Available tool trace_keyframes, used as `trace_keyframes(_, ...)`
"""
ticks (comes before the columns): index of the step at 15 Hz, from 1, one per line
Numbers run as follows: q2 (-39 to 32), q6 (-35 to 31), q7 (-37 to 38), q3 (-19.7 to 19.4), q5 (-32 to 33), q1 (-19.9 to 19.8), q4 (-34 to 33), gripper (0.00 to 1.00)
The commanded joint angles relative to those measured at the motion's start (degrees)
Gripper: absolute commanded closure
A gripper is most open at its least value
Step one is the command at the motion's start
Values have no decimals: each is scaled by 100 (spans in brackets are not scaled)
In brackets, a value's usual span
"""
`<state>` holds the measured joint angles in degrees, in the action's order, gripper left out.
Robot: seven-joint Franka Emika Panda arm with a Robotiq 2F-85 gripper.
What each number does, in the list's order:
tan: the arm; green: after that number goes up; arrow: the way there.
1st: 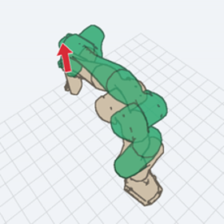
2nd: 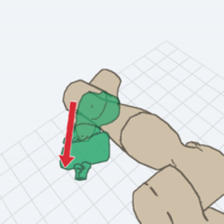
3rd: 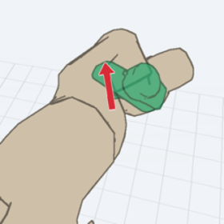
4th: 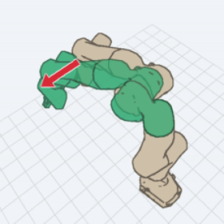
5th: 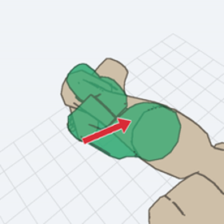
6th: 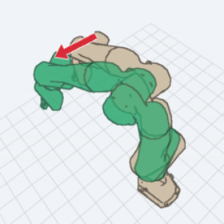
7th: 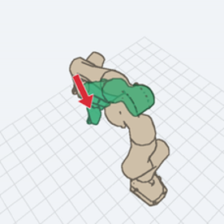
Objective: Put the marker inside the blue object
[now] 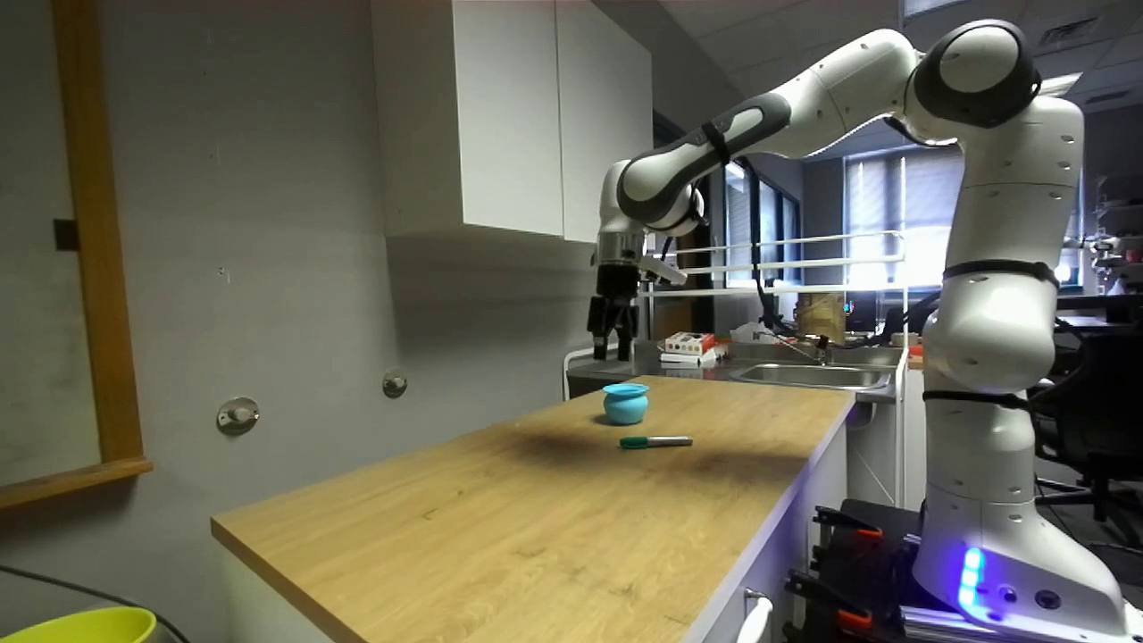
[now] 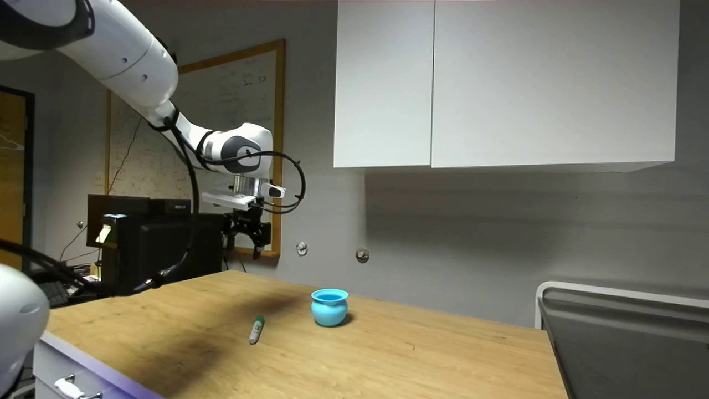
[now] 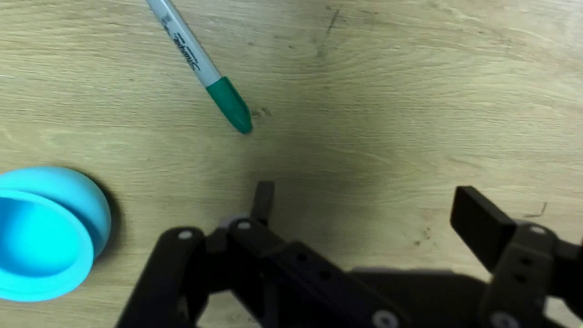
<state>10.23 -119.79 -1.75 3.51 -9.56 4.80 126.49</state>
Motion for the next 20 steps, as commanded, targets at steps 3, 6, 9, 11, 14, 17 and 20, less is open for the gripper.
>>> trace_keyframes(3,-115,-168,-658,-137,628,-164,540,0)
trace_keyframes(6,-182,-157,-837,-224,1070,-267,811,0)
trace_keyframes(9,-255,-191,-975,-290,1194,-318,937,0)
trace_keyframes(11,-318,-270,-1122,-296,1077,-285,935,0)
trace_keyframes(14,-447,-452,-1320,-236,963,-195,861,0)
trace_keyframes(17,-612,-700,-1468,-190,960,-117,812,0)
trace_keyframes(20,-845,-880,-1549,-181,1006,-115,830,0)
